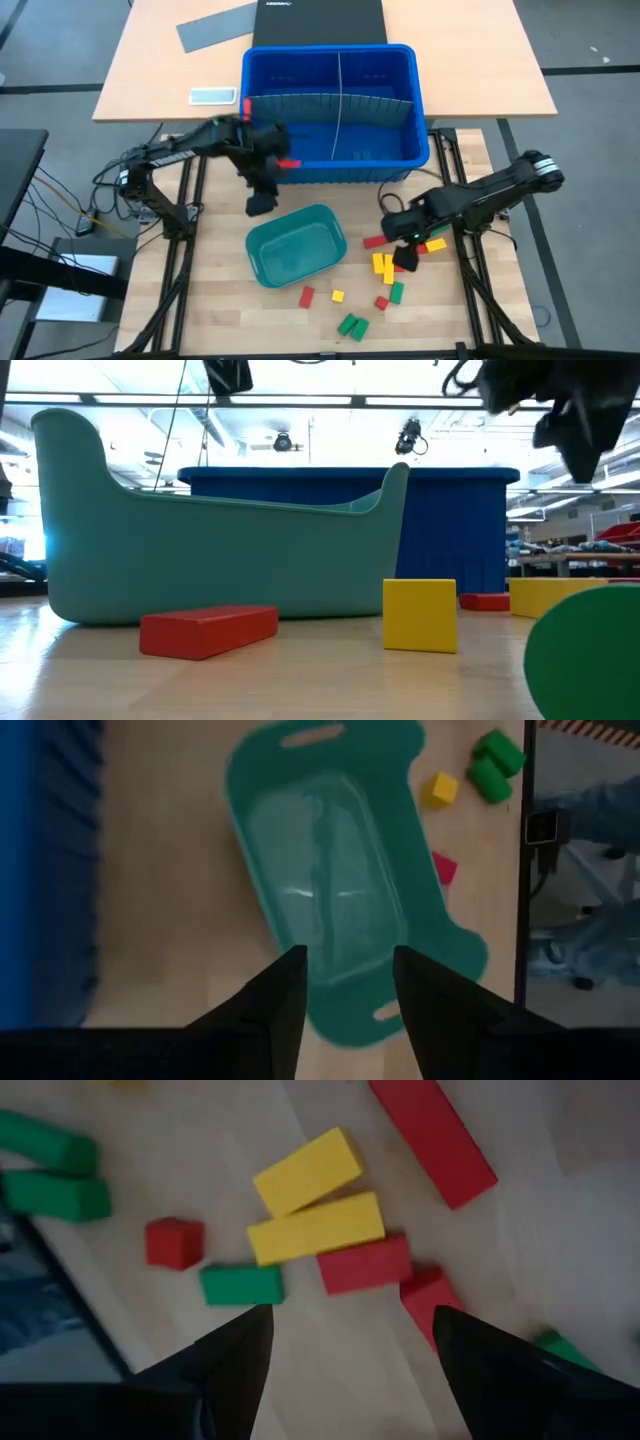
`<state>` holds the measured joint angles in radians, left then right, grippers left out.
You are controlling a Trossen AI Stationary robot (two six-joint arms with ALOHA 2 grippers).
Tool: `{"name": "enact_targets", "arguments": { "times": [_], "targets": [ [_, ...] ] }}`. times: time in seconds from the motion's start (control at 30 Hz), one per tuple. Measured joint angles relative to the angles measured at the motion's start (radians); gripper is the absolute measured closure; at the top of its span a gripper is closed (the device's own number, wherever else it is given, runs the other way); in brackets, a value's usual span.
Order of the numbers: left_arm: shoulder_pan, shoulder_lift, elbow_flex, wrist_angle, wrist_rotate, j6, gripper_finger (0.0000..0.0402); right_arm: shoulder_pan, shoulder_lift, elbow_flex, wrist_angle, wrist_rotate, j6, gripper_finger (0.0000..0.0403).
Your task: Sort Items/Unsort Items
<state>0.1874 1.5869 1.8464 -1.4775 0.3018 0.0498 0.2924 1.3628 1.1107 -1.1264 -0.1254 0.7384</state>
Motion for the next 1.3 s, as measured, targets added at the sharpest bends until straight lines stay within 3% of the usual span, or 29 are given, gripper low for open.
{"name": "enact_targets", "arguments": {
  "times": [0.2, 0.3, 0.47, 0.67, 0.83, 1.1, 1.3],
  "targets": [
    [-0.075, -0.002, -0.248, 0.203, -0.012, -0.085, 0.0243, -0.008, -0.153, 0.0, -0.027, 0.036, 0.034, 0.0131],
    [-0.093, -0.001, -0.375, 0.302, -0.073, -0.121, 0.0243, -0.008, -0.205, 0.0, -0.028, 0.075, 0.081, 0.013],
    [-0.098, -0.001, -0.527, 0.41, -0.25, -0.158, 0.0243, -0.007, -0.248, 0.0, -0.027, 0.127, 0.146, 0.0133],
    [-0.098, 0.001, -0.654, 0.55, -0.264, -0.186, 0.0243, -0.007, -0.247, 0.0, -0.021, 0.147, 0.151, 0.0133],
    [-0.098, 0.005, -0.721, 0.483, -0.283, -0.245, 0.0266, -0.007, -0.246, 0.0, -0.013, 0.159, 0.158, 0.0138],
    [-0.147, -0.036, -0.765, 0.294, -0.258, -0.275, 0.0373, -0.007, -0.246, 0.0, 0.011, 0.194, 0.158, 0.0144],
    [-0.162, -0.071, -0.743, 0.172, -0.19, -0.276, 0.0377, -0.007, -0.241, 0.0, 0.092, 0.221, 0.153, 0.0142]
  ]
}}
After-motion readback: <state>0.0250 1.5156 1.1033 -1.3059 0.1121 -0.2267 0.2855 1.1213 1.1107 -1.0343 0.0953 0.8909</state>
